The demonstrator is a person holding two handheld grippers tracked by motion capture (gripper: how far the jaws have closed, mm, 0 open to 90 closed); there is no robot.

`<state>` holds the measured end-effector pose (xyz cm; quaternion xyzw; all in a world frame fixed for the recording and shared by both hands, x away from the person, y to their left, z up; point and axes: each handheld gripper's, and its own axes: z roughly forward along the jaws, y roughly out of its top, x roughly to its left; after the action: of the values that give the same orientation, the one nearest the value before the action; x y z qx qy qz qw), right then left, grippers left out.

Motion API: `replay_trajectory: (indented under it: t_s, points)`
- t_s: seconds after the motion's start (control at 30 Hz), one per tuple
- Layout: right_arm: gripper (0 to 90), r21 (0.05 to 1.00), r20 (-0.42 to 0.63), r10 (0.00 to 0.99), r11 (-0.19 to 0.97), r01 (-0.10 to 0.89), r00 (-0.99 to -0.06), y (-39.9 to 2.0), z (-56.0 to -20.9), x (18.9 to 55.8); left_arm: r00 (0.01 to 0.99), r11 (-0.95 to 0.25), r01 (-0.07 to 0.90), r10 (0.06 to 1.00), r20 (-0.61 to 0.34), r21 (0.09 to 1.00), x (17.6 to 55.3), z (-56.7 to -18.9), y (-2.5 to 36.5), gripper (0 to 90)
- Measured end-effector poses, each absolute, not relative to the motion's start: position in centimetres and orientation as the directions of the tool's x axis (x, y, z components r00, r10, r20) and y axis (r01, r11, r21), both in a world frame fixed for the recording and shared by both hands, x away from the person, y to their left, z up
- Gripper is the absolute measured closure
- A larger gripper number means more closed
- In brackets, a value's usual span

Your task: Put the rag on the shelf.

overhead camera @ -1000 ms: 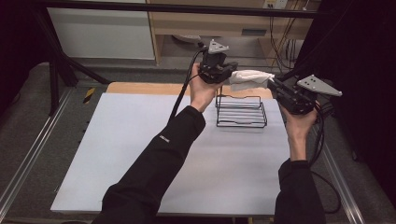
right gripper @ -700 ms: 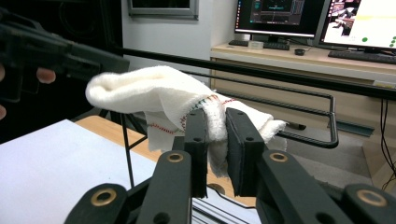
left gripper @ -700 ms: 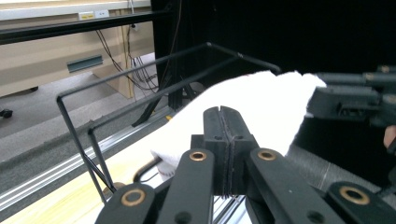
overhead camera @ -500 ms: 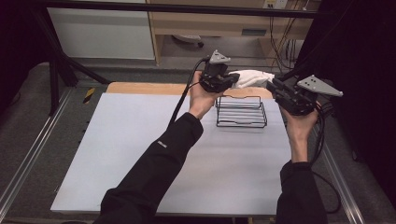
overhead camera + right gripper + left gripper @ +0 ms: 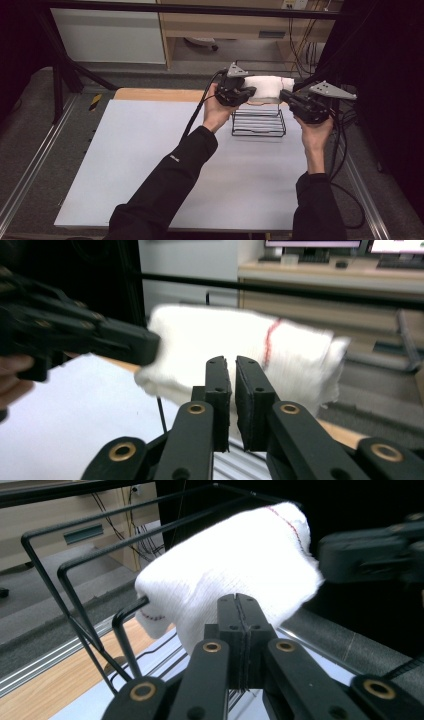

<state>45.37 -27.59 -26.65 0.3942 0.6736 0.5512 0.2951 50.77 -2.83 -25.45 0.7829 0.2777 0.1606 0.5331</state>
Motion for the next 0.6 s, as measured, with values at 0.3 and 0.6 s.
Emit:
replay_trajectory:
  t_s: [0.3,0.6]
  points:
    - [86.0,0.964,0.058,0.872,0.078,0.255,-0.486,-27.7,-28.9,46.7,0.788,-0.285,0.274,0.614,-0.044,0.919,51.0,-26.7,-2.6,89.5]
    - [77.5,0.972,0.041,0.868,0.08,0.221,-0.494,-27.6,-28.4,46.3,0.792,-0.28,0.247,0.61,-0.027,0.928,50.5,-26.6,-2.3,87.0]
